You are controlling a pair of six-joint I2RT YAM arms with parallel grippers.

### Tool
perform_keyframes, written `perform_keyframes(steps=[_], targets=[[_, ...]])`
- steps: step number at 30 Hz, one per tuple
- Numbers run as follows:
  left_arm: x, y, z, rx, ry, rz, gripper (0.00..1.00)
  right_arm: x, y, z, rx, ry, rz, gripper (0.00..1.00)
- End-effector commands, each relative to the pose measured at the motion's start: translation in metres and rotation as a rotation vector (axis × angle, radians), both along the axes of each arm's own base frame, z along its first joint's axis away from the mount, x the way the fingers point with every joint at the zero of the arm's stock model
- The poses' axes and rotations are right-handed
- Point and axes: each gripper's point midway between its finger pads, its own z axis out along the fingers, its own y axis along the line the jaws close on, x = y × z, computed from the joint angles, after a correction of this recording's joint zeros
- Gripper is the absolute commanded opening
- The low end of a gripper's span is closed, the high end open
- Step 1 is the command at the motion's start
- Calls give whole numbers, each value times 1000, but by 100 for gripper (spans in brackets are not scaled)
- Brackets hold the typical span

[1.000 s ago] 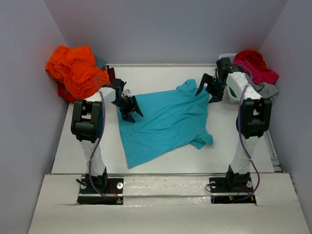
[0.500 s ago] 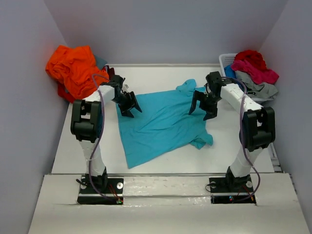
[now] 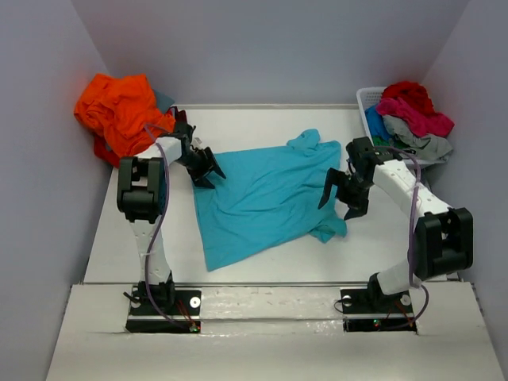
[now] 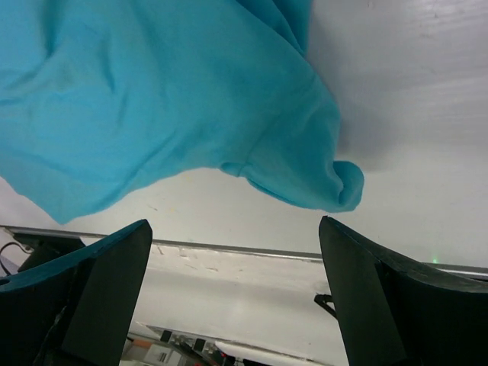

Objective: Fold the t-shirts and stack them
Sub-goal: Flatten out the crumpled T-shirt at the center of the board.

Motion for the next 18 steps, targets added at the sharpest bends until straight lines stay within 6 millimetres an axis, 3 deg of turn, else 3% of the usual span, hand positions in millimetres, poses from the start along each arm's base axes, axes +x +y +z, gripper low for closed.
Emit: perform_keyframes(steps=[1, 9, 18], targets=[[19, 9, -5, 9, -19, 14, 67, -27, -6, -4, -11, 51, -27, 97], [36, 15, -6, 6, -33, 34, 67, -45, -17, -17, -64, 100, -31, 97], [63, 47, -6, 23, -54, 106, 67, -51, -22, -30, -95, 150, -20, 97]])
